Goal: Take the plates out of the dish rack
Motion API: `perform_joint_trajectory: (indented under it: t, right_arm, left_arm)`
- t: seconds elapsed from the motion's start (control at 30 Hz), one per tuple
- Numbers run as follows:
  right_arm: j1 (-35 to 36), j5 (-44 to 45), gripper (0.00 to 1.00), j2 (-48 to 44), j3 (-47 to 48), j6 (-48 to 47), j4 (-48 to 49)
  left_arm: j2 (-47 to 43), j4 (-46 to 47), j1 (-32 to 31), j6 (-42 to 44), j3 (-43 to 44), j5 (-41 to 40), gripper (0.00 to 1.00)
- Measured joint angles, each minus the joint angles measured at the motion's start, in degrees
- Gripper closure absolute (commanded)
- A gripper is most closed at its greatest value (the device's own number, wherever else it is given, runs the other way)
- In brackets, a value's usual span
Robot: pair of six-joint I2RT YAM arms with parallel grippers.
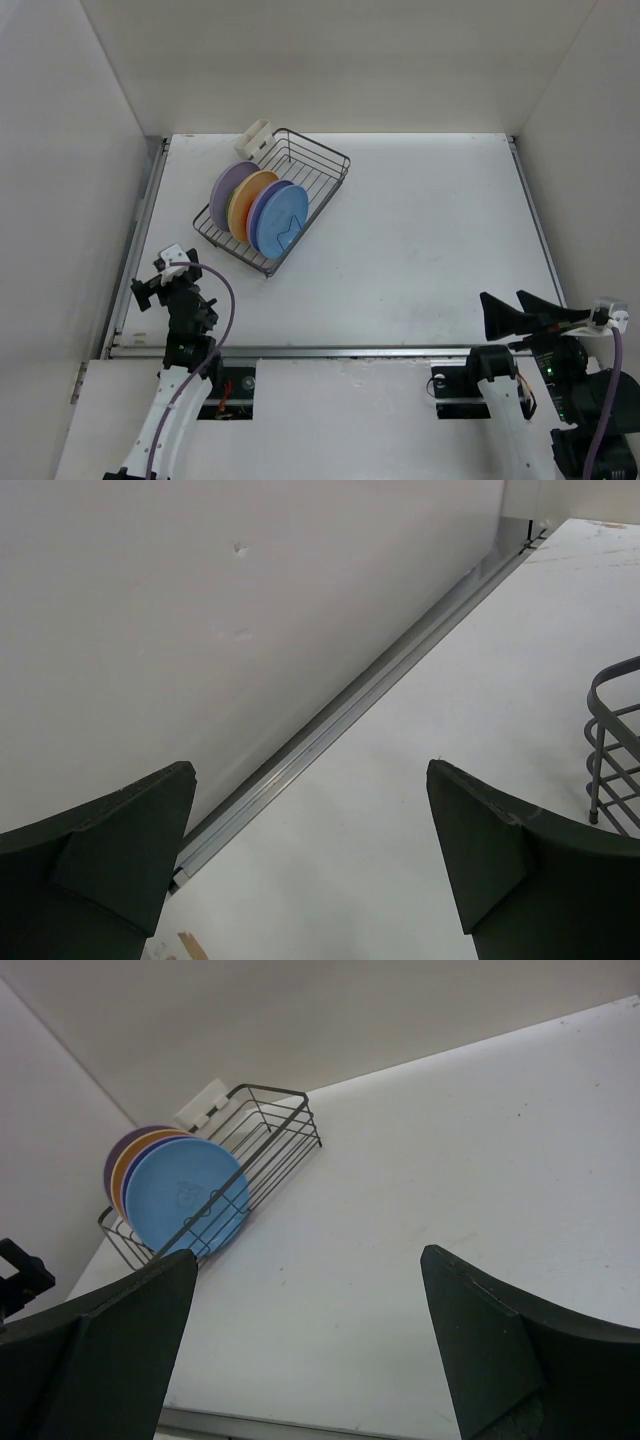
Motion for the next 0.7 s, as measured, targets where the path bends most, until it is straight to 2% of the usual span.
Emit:
perform_joint_trajectory:
  t: [0.27, 0.3, 0.37, 0.47, 0.6, 0.7]
  right_arm:
    - [0.0, 0.0, 0.01, 0.13, 0.02, 0.0, 0.04]
    - [0.0, 0.0, 0.01, 0.44, 0.13, 0.0, 0.07]
    - [0.0, 0.02, 0.01, 1.57, 0.48, 0.0, 0.31]
    - [0.0, -0.24, 0.01, 5.57, 1.7, 0.0, 1.92]
    - [0.02, -1.92, 0.01, 12.72, 2.08, -0.13, 6.6]
    - [0.04, -3.34, 0.01, 18.27, 2.03, -1.11, 8.98]
  left_arm:
    - [0.0, -0.22, 0.0, 0.42, 0.0, 0.79, 0.0]
    - [0.0, -1.22, 0.0, 0.87, 0.33, 1.51, 0.0]
    - [-0.13, -8.85, 0.11, 1.86, 3.58, 4.72, 0.0]
    - [2.29, -23.06, 0.26, 2.97, 17.9, 14.19, 0.0]
    - [11.26, -41.03, 0.26, 5.9, 47.19, 31.54, 0.0]
    - [22.03, -54.62, -0.68, 8.76, 69.51, 46.53, 0.0]
